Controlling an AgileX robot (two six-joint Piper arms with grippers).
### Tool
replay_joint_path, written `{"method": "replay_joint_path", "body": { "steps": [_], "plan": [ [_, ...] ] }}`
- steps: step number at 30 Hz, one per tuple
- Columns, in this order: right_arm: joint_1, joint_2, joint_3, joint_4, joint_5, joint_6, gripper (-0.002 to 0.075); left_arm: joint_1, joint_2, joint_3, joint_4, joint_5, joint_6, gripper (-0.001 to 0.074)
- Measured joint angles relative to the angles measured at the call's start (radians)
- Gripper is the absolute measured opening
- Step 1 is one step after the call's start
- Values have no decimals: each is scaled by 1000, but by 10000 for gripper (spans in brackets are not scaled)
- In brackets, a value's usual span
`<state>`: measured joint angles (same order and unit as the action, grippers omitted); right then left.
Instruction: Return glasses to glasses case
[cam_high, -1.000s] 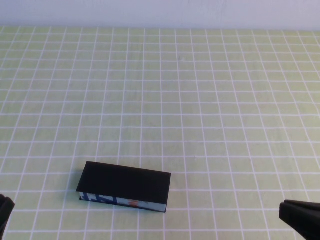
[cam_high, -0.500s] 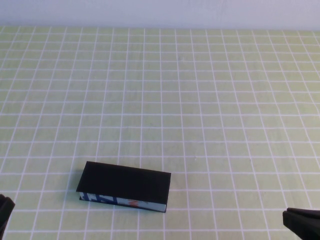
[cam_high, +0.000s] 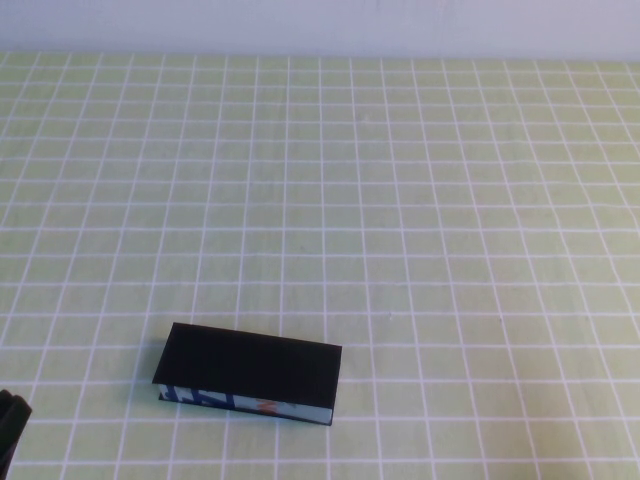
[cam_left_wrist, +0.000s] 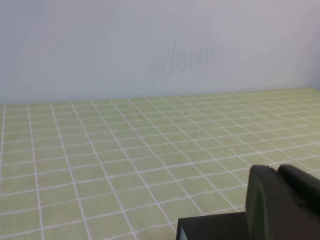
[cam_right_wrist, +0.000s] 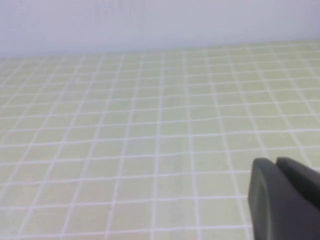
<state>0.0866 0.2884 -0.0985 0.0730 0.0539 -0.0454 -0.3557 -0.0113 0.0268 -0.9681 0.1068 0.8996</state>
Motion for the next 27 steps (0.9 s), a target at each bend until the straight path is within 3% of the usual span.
{"method": "replay_joint_path", "body": {
  "steps": [3,6,17,27],
  "plan": [
    [-87,-107,74,1,-12,0,-11,0,0,0,0,0,0,-4],
    [-113,-207,119,1,-8,0,-11,0,0,0,0,0,0,-4],
    [-99,-296,126,27,291,0,-11,0,0,0,0,1,0,-4],
    [-85,-296,126,27,296,0,-11,0,0,0,0,4,0,-4]
  ]
}}
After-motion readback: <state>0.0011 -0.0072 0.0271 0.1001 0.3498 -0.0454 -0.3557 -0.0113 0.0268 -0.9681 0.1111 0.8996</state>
